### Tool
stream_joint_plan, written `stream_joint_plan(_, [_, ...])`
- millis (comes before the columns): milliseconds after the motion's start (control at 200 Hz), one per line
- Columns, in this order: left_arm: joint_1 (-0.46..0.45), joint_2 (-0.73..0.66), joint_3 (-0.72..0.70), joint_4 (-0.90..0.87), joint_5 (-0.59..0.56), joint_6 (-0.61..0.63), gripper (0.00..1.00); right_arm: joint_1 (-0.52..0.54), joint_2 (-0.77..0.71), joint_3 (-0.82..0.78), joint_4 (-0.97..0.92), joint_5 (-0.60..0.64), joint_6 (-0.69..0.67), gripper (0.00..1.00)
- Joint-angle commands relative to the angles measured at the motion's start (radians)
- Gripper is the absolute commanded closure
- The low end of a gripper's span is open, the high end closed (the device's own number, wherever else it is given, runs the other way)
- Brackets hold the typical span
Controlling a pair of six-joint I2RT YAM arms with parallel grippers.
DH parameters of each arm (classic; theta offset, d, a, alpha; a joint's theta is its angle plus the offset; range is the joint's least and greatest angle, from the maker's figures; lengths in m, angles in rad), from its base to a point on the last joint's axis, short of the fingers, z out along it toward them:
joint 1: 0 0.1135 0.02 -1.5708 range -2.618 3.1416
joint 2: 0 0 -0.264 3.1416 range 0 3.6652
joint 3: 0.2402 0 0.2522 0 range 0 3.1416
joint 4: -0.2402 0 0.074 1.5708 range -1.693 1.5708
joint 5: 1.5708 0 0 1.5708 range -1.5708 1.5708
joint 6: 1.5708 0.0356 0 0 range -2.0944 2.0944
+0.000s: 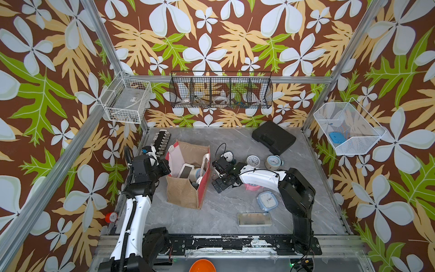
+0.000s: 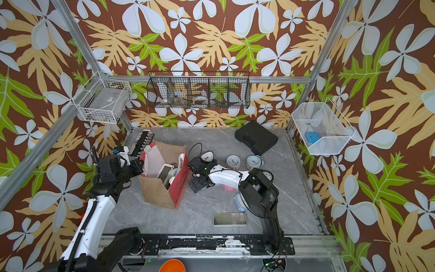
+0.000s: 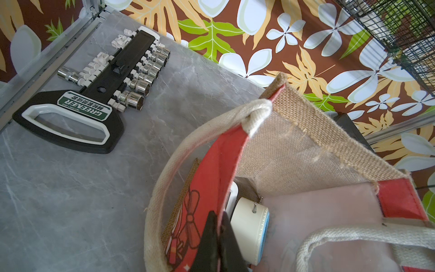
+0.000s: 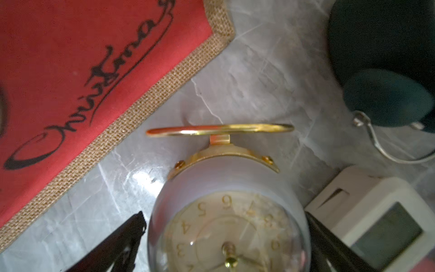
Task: Put the alarm clock into the canvas bag
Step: Pick up the alarm from the center of the board.
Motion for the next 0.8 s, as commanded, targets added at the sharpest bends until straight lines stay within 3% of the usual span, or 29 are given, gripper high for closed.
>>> stream_joint_plan(0, [0.001, -0.003, -0.002, -0.014, 0.009, -0.003, 1.0, 0.003, 0.021, 0.012, -0.004, -0.002, -0.003, 0.0])
stream_joint_plan(250, [0.0, -0.002, -0.003, -0.014, 0.009, -0.003, 1.0, 0.004, 0.059, 0.021, -0.009, 0.0, -0.003, 0.0])
stream_joint_plan(796, [0.0, 0.0, -0.005, -0.014, 0.022, -0.003, 1.0, 0.003, 0.004, 0.009, -0.018, -0.006, 0.012, 0.15])
